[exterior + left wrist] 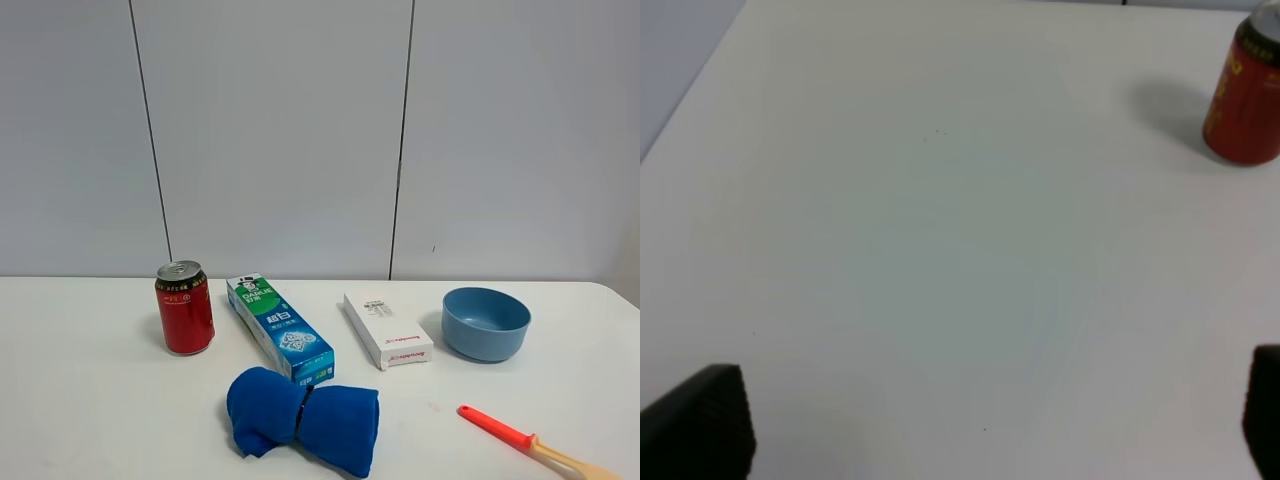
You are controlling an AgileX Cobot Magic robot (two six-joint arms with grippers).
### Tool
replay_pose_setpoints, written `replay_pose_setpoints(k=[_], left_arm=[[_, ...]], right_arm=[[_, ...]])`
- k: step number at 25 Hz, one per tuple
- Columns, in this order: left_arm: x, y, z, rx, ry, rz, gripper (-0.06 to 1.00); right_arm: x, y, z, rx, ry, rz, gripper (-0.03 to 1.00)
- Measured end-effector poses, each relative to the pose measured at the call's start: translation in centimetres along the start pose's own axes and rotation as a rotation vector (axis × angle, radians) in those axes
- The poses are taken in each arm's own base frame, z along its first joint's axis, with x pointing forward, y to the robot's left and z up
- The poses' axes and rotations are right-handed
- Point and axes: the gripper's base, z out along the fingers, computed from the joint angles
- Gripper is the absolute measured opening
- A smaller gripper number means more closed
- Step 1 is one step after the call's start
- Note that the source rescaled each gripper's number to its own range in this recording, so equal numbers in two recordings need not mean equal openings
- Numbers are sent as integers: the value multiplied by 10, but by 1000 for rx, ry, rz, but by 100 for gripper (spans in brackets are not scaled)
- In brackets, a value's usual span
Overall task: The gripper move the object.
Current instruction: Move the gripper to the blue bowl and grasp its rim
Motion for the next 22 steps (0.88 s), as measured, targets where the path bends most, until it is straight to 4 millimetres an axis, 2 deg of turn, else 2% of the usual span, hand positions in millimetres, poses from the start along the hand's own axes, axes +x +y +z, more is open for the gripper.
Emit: replay_pose_setpoints(k=[6,11,17,22], left_arm=[[0,0,0,0,0,0,100],[0,0,0,0,0,0,100],[0,0,0,0,0,0,100],[0,0,0,0,0,0,100]], right_arm=[[-36,-1,4,-26,26,-59,100],[-76,-4,15,-41,76,-83,100],[-135,-10,48,-55,147,-74,100],[-180,-14,90,-76,203,-33,100]])
